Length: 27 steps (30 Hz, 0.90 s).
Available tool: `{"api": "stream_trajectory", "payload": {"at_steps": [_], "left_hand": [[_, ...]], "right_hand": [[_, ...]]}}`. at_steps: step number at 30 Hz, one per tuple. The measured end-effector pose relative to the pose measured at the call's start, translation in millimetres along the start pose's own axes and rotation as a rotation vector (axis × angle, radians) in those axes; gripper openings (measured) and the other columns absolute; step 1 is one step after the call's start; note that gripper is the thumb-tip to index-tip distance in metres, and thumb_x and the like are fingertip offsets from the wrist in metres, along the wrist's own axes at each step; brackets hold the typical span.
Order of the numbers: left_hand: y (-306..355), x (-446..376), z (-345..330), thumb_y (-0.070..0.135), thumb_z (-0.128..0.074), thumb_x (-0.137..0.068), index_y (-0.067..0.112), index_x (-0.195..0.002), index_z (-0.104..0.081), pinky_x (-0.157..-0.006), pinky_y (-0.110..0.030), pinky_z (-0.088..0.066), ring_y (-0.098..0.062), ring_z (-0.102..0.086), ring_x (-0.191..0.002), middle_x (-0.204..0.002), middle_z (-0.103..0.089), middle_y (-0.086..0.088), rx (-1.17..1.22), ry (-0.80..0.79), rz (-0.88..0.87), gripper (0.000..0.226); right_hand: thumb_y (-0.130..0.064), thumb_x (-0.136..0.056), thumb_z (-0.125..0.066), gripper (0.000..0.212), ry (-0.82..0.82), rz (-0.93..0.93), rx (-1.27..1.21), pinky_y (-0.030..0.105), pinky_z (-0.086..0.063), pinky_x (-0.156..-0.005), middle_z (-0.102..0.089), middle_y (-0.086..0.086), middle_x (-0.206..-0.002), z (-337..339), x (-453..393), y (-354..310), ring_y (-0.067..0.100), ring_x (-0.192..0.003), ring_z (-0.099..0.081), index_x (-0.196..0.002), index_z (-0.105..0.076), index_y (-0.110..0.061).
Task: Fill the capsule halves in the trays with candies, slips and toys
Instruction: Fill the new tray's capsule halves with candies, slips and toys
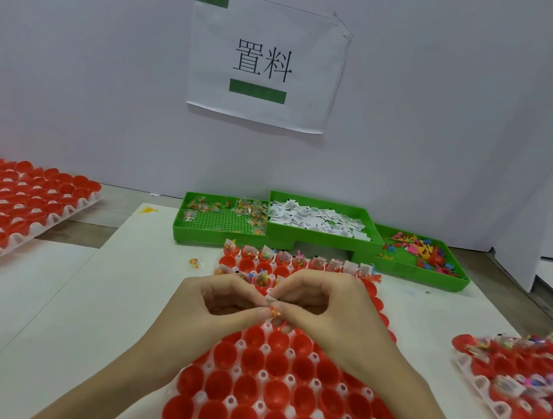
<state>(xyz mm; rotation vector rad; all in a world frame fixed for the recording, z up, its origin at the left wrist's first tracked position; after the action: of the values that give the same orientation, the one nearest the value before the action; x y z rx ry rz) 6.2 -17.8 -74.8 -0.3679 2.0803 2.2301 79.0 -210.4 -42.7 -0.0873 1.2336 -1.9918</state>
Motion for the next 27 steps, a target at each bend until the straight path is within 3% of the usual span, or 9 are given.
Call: {"api": "stream_trajectory", "payload": {"at_steps": [4, 7, 12, 15, 18, 20, 23, 27], "left_hand": [[-3, 0, -1, 0.021, -0.088, -0.077, 0.017, -0.094, -0.079, -0.081, -0.022, -0.059, -0.022, -0.077, -0.089, -0.092, -0.079, -0.008, 0.011, 0.055, -0.03, 0.019], [-3, -1, 1, 0.026, -0.087, -0.077, 0.027, -0.099, -0.081, -0.083, -0.019, -0.059, -0.017, -0.076, -0.091, -0.095, -0.079, -0.003, -0.007, 0.08, -0.007, 0.023], [-4, -4, 3, 0.026, -0.083, -0.078, 0.024, -0.091, -0.084, -0.081, -0.015, -0.057, -0.014, -0.076, -0.091, -0.097, -0.08, 0.001, -0.008, 0.077, 0.027, 0.013], [-3, -4, 5, 0.022, -0.083, -0.08, 0.022, -0.09, -0.084, -0.078, -0.014, -0.057, -0.013, -0.076, -0.089, -0.094, -0.08, 0.001, -0.019, 0.083, 0.034, 0.011], [-3, -3, 6, 0.022, -0.083, -0.08, 0.022, -0.09, -0.084, -0.077, -0.014, -0.057, -0.012, -0.076, -0.088, -0.093, -0.08, 0.001, -0.021, 0.082, 0.03, 0.009], [-2, -3, 7, 0.021, -0.083, -0.08, 0.023, -0.089, -0.084, -0.077, -0.014, -0.056, -0.012, -0.075, -0.086, -0.092, -0.08, 0.001, -0.016, 0.088, 0.026, 0.008], [-3, -4, 7, 0.018, -0.083, -0.081, 0.022, -0.088, -0.083, -0.077, -0.013, -0.056, -0.013, -0.075, -0.087, -0.092, -0.079, 0.0, -0.011, 0.083, 0.032, 0.008], [-4, -4, 9, 0.018, -0.084, -0.082, 0.021, -0.088, -0.084, -0.078, -0.014, -0.056, -0.014, -0.075, -0.087, -0.093, -0.078, -0.001, -0.011, 0.067, 0.037, 0.007]], "right_hand": [[-0.014, -0.097, -0.07, 0.007, -0.04, -0.065, -0.117, 0.028, -0.062, -0.067, -0.079, 0.003, -0.085, 5, 0, 0, 0.018, -0.079, -0.078, -0.097, -0.077, -0.016], [-0.015, -0.099, -0.067, 0.011, 0.006, -0.077, -0.063, 0.03, -0.063, -0.07, -0.079, 0.002, -0.086, 16, -3, 5, 0.017, -0.08, -0.077, -0.097, -0.078, -0.015], [-0.008, -0.101, -0.06, 0.015, 0.436, -0.163, 0.024, 0.027, -0.061, -0.064, -0.077, 0.002, -0.08, 59, -19, 39, 0.017, -0.073, -0.075, -0.1, -0.074, -0.012], [-0.001, -0.099, -0.059, 0.015, 0.599, -0.276, 0.186, 0.031, -0.063, -0.072, -0.074, 0.005, -0.084, 95, -38, 73, 0.02, -0.077, -0.074, -0.103, -0.072, -0.008], [0.003, -0.096, -0.062, 0.017, 0.568, -0.445, 0.423, 0.04, -0.058, -0.093, -0.076, 0.015, -0.098, 128, -60, 113, 0.028, -0.093, -0.073, -0.106, -0.075, -0.003], [0.0, -0.095, -0.066, 0.019, 0.462, -0.524, 0.59, 0.038, -0.052, -0.103, -0.075, 0.017, -0.112, 144, -72, 135, 0.029, -0.106, -0.07, -0.11, -0.076, -0.004], [-0.008, -0.096, -0.068, 0.023, 0.229, -0.592, 0.733, 0.033, -0.048, -0.101, -0.071, 0.014, -0.125, 156, -84, 157, 0.029, -0.116, -0.065, -0.119, -0.074, -0.007], [-0.005, -0.092, -0.073, 0.016, 0.143, -0.69, 0.725, 0.032, -0.048, -0.103, -0.071, 0.011, -0.126, 165, -98, 167, 0.029, -0.117, -0.064, -0.106, -0.079, -0.01]]}}
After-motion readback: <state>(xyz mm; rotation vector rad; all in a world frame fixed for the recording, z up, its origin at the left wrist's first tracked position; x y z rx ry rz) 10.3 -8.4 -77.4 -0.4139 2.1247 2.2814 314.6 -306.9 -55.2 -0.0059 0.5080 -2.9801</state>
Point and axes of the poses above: each hand's wrist, its own x-axis away from the middle knuckle, its own z-axis out of the back of the hand, y = z × x, the point moved 1 cm from there along -x, towards the middle knuckle
